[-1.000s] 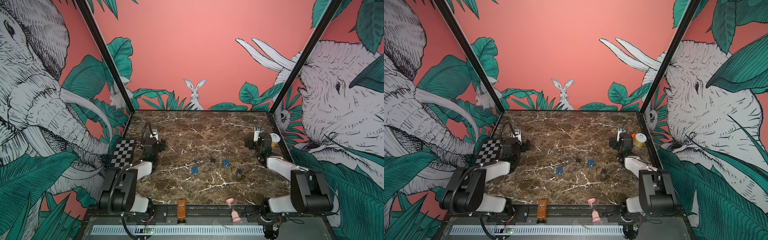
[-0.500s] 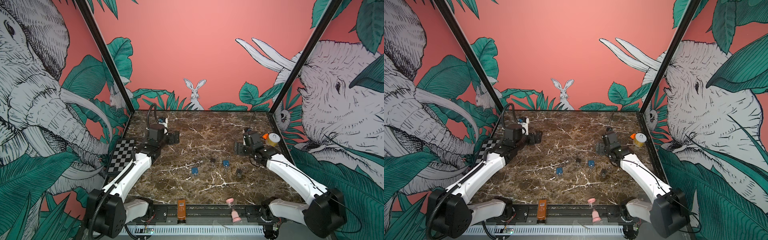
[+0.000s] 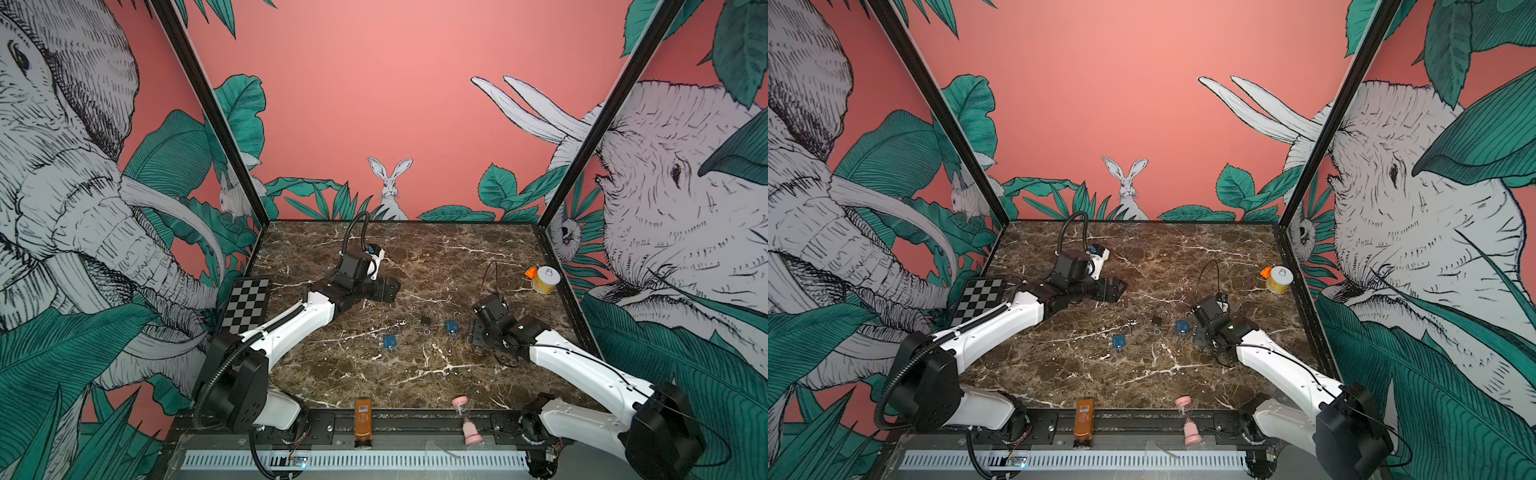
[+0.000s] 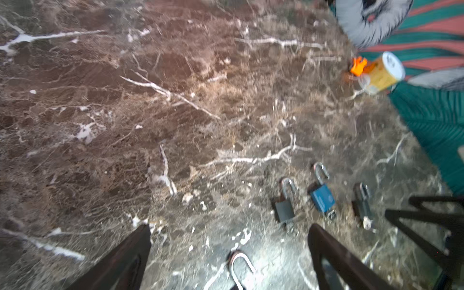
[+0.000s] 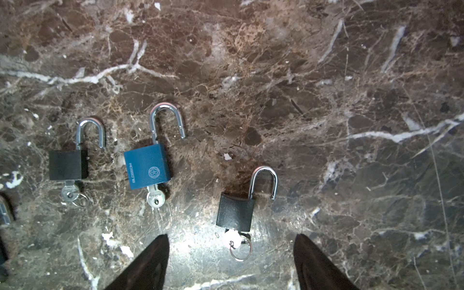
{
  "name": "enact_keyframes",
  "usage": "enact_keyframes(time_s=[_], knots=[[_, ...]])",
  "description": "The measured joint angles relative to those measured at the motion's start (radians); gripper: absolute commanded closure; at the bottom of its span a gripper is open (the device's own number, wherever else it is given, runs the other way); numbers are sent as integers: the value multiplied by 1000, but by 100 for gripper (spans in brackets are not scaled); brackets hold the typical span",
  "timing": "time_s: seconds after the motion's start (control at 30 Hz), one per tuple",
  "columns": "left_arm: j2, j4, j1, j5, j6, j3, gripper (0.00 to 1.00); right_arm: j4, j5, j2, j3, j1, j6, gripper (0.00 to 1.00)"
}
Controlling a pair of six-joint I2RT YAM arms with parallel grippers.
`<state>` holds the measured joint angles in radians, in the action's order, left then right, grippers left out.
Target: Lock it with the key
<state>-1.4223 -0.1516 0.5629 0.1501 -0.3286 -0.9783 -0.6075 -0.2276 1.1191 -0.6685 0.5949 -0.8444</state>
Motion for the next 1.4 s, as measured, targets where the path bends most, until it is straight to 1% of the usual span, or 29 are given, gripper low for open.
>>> enact_keyframes(time_s=[0.03, 0.07, 0.17, 0.3, 0.43, 0.53, 0.57, 0.6, 0.8, 1.07, 1.23, 1.4], knots=[[-1, 4, -2, 5, -11, 1, 2, 4, 0, 7, 0, 2, -17, 41], [-1, 7, -4, 15, -16, 1, 2, 8, -1, 16, 0, 4, -35, 42], [-10, 20, -2, 62, -14, -5, 2, 18, -1, 61, 0, 8, -73, 43], [-18, 25, 9, 103, -2, -7, 2, 35, 0, 117, 0, 8, -92, 43], [-42, 19, 11, 119, 14, -38, 2, 48, -1, 156, 0, 8, -97, 44], [-55, 19, 11, 130, 17, -43, 3, 57, -1, 180, 0, 8, -100, 47], [-61, 19, 11, 134, 16, -44, 3, 59, -2, 187, 1, 8, -104, 51], [-69, 16, 11, 139, 16, -47, 3, 63, -1, 193, 3, 8, -108, 52], [-89, 12, 12, 162, 18, -50, 3, 89, -2, 203, 40, 9, -118, 52], [-99, 0, 13, 183, 20, -66, 3, 118, 0, 242, 47, 9, -117, 53], [-105, -3, 13, 190, 26, -66, 4, 130, -1, 254, 47, 10, -112, 59], [-105, -9, 14, 195, 34, -69, 5, 139, -2, 259, 47, 13, -109, 61]])
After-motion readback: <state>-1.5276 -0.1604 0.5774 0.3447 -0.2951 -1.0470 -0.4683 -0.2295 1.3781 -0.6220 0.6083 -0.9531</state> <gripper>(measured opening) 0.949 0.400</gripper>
